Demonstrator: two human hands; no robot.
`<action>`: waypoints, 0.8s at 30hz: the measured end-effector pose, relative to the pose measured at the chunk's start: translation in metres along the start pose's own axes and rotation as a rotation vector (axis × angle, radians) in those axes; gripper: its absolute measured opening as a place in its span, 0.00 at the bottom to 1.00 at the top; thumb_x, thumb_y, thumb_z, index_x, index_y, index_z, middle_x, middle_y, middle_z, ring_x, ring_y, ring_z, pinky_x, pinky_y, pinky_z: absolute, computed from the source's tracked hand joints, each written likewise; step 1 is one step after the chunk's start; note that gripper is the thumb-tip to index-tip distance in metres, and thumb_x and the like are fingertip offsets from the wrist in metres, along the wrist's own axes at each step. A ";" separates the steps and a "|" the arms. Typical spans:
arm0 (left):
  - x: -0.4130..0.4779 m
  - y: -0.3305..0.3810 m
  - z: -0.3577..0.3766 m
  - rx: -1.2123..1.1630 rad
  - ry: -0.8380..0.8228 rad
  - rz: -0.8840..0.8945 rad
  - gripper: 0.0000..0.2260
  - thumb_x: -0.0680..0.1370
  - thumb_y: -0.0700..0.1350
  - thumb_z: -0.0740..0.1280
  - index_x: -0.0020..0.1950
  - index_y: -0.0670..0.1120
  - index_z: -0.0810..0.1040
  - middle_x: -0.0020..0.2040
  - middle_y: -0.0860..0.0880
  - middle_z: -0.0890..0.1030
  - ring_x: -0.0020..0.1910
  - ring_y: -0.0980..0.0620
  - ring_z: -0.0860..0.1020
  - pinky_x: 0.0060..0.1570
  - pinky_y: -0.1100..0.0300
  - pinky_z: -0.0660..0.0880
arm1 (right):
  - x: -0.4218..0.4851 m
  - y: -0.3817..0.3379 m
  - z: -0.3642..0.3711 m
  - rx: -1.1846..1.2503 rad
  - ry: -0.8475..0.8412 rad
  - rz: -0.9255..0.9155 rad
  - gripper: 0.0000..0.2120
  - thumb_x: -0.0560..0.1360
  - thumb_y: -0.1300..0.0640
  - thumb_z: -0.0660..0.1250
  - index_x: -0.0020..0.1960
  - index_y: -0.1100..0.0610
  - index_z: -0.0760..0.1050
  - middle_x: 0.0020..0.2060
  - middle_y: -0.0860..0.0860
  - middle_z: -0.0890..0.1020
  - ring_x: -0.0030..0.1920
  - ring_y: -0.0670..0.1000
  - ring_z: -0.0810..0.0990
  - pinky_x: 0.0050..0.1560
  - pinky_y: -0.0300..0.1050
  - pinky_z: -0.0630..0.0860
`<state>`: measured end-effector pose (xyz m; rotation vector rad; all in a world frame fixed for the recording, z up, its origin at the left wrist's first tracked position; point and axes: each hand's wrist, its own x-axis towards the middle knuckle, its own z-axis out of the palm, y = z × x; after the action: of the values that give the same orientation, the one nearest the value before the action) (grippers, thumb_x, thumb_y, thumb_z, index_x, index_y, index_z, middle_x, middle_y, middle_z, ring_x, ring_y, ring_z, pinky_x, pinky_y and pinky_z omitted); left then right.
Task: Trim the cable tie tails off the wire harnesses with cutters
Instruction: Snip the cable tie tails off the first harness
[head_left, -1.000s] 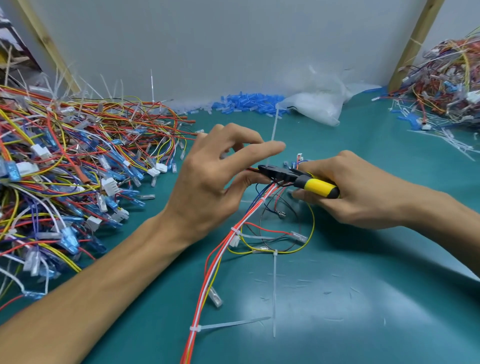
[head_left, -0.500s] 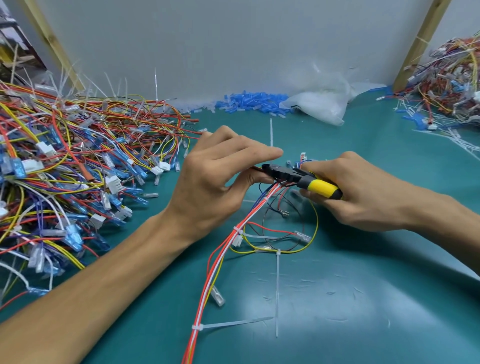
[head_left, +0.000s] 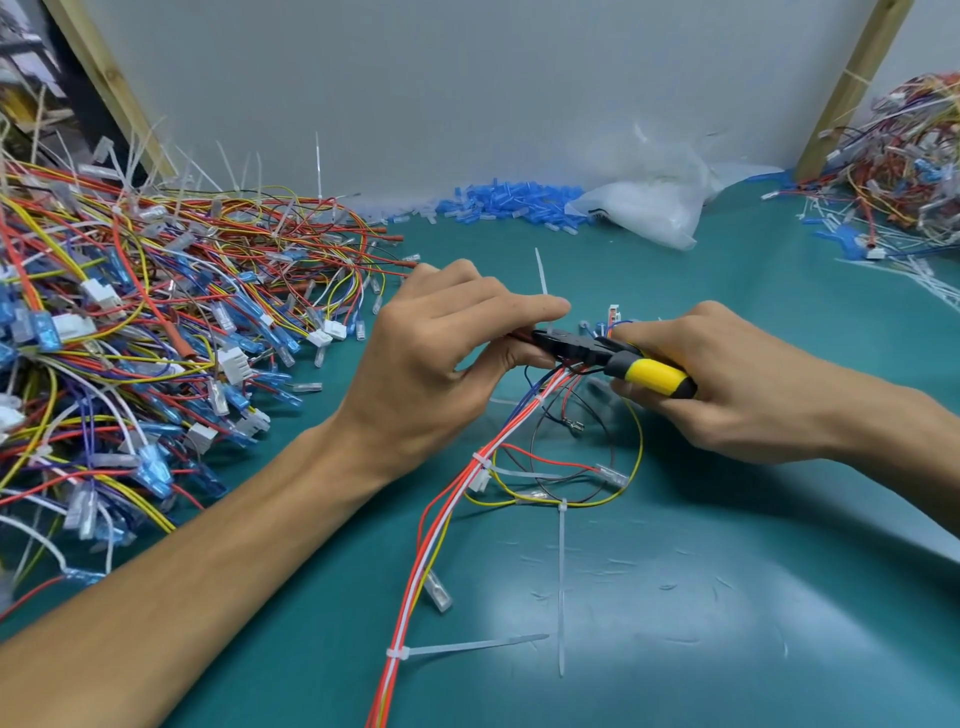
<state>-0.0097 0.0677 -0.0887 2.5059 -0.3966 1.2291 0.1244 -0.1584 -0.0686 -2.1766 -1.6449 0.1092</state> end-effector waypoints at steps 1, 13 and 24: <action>0.000 0.000 0.000 -0.004 0.000 -0.002 0.10 0.79 0.43 0.76 0.59 0.42 0.86 0.42 0.51 0.84 0.41 0.50 0.73 0.43 0.50 0.69 | 0.000 0.000 0.000 0.004 0.000 0.002 0.12 0.79 0.50 0.62 0.40 0.54 0.70 0.27 0.53 0.66 0.32 0.57 0.61 0.31 0.55 0.64; 0.001 0.003 0.000 -0.022 0.017 -0.001 0.09 0.78 0.43 0.77 0.56 0.41 0.86 0.41 0.49 0.83 0.39 0.49 0.74 0.43 0.48 0.71 | 0.000 -0.001 0.002 0.032 0.003 -0.003 0.12 0.79 0.51 0.63 0.39 0.52 0.68 0.27 0.52 0.67 0.31 0.55 0.61 0.31 0.53 0.64; 0.001 0.007 -0.002 -0.096 0.038 -0.126 0.09 0.78 0.43 0.76 0.56 0.41 0.85 0.41 0.47 0.81 0.40 0.49 0.79 0.45 0.46 0.75 | 0.002 0.001 0.003 0.046 0.074 -0.010 0.11 0.79 0.49 0.64 0.40 0.52 0.70 0.28 0.52 0.69 0.31 0.56 0.63 0.31 0.54 0.66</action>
<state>-0.0129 0.0616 -0.0854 2.3839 -0.2766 1.1787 0.1250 -0.1560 -0.0714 -2.1128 -1.5962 0.0616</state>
